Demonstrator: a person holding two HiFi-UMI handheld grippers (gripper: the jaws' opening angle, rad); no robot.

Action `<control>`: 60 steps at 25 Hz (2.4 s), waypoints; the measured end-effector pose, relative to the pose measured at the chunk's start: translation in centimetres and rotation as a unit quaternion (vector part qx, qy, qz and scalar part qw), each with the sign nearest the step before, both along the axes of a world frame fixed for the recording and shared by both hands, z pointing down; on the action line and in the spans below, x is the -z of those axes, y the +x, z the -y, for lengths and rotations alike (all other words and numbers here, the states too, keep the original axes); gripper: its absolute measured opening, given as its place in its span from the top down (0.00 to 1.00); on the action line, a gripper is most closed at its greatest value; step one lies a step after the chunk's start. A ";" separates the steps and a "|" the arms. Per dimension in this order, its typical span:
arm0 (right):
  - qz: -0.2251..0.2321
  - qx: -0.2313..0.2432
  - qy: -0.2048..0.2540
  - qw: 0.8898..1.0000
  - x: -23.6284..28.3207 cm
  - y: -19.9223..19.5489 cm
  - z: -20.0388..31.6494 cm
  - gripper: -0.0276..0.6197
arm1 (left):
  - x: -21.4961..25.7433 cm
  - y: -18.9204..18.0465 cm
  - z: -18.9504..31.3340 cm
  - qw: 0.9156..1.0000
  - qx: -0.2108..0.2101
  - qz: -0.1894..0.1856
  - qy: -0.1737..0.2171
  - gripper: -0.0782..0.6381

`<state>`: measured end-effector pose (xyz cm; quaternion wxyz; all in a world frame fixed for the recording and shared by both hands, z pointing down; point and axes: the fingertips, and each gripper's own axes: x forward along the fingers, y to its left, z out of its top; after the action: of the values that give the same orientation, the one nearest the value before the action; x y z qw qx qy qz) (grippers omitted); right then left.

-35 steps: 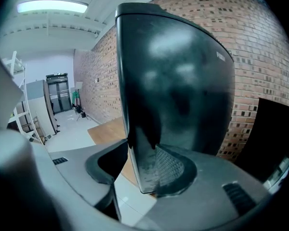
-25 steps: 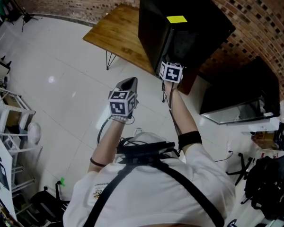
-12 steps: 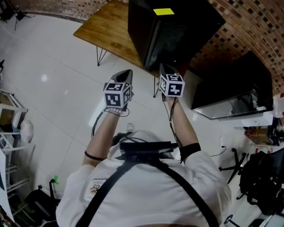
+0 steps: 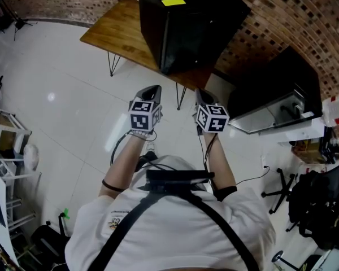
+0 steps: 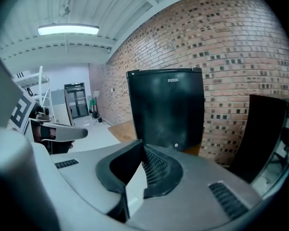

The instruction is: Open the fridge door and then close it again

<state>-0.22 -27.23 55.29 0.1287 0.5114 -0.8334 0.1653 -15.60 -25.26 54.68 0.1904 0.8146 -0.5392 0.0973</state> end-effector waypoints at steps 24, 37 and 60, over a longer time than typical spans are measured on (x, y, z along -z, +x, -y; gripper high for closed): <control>0.024 -0.005 0.021 0.999 1.5 4.9 -9.9 0.95 | 0.7 4.7 -9.3 1.000 0.012 -0.001 0.011 0.89; 0.029 -0.004 0.018 0.999 1.5 5.1 -9.3 0.95 | 0.8 5.1 -8.6 1.000 0.012 -0.011 0.012 0.89; 0.024 0.064 -0.007 0.998 -1.9 12.0 -12.7 0.95 | -0.7 11.4 -10.3 0.999 -0.003 0.032 -0.008 0.89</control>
<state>11.78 -14.57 57.23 0.1227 0.4521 -0.8660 0.1752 -4.22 -14.98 55.37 0.1789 0.8112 -0.5418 0.1283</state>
